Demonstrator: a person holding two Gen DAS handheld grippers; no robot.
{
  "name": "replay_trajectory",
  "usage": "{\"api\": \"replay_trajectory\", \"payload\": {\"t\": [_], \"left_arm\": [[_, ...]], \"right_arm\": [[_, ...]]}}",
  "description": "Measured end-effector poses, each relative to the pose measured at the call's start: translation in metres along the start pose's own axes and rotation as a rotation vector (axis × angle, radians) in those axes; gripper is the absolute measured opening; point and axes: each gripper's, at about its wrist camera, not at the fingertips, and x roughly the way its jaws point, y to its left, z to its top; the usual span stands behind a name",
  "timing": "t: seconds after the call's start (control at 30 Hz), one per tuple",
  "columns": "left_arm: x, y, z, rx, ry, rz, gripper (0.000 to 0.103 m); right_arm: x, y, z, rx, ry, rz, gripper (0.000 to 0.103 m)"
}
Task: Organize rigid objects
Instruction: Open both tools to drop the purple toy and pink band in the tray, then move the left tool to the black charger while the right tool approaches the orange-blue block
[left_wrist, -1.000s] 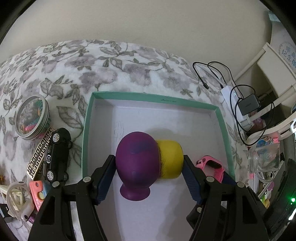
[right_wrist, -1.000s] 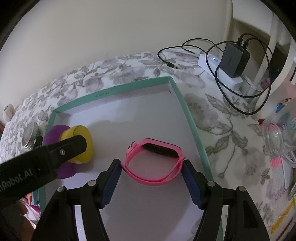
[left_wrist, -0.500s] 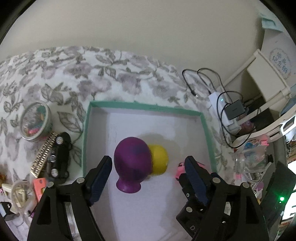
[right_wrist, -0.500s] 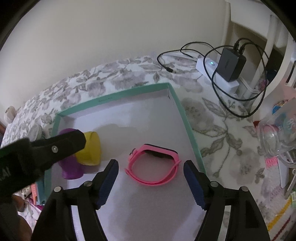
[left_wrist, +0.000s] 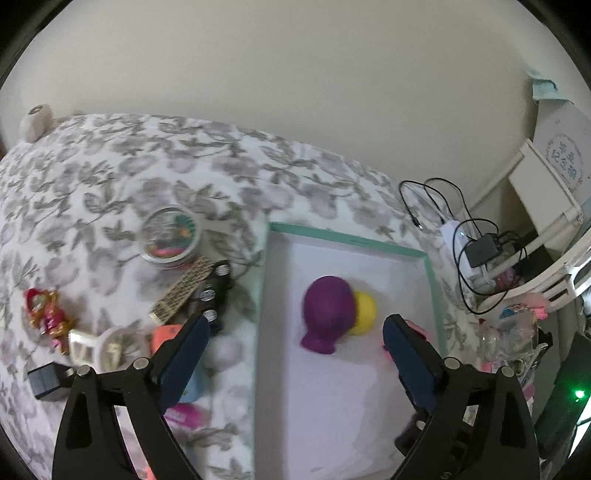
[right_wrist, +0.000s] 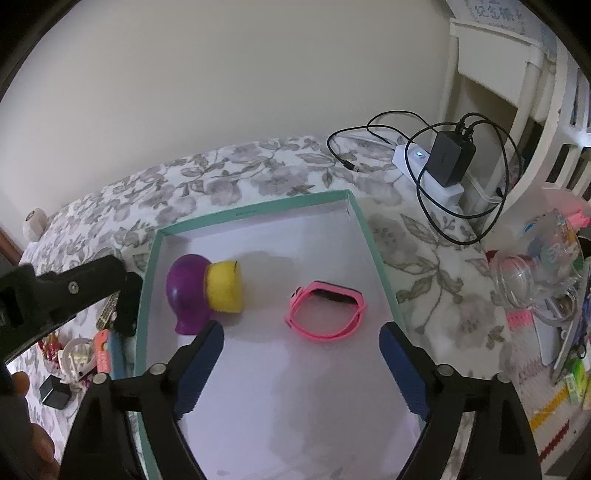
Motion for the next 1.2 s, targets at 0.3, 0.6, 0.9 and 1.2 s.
{"api": "replay_trajectory", "payload": {"t": [0.3,0.6,0.9,1.2], "left_arm": [[-0.025,0.030,-0.020,-0.043,-0.046,0.061,0.096],[-0.047,0.057,-0.037,-0.084,-0.030,0.073,0.096],[-0.096,0.094,-0.041,-0.093,-0.114,0.158,0.096],[-0.112,0.156,-0.038,-0.162,-0.089,0.219,0.096]], "right_arm": [[-0.023,0.007,-0.014,-0.003,-0.020,0.000,0.103],[-0.049,0.024,-0.023,-0.019,-0.038,0.011,0.103],[-0.065,0.064,-0.032,-0.053,-0.032,0.054,0.103],[-0.062,0.120,-0.043,-0.136,-0.003,0.108,0.103]]}}
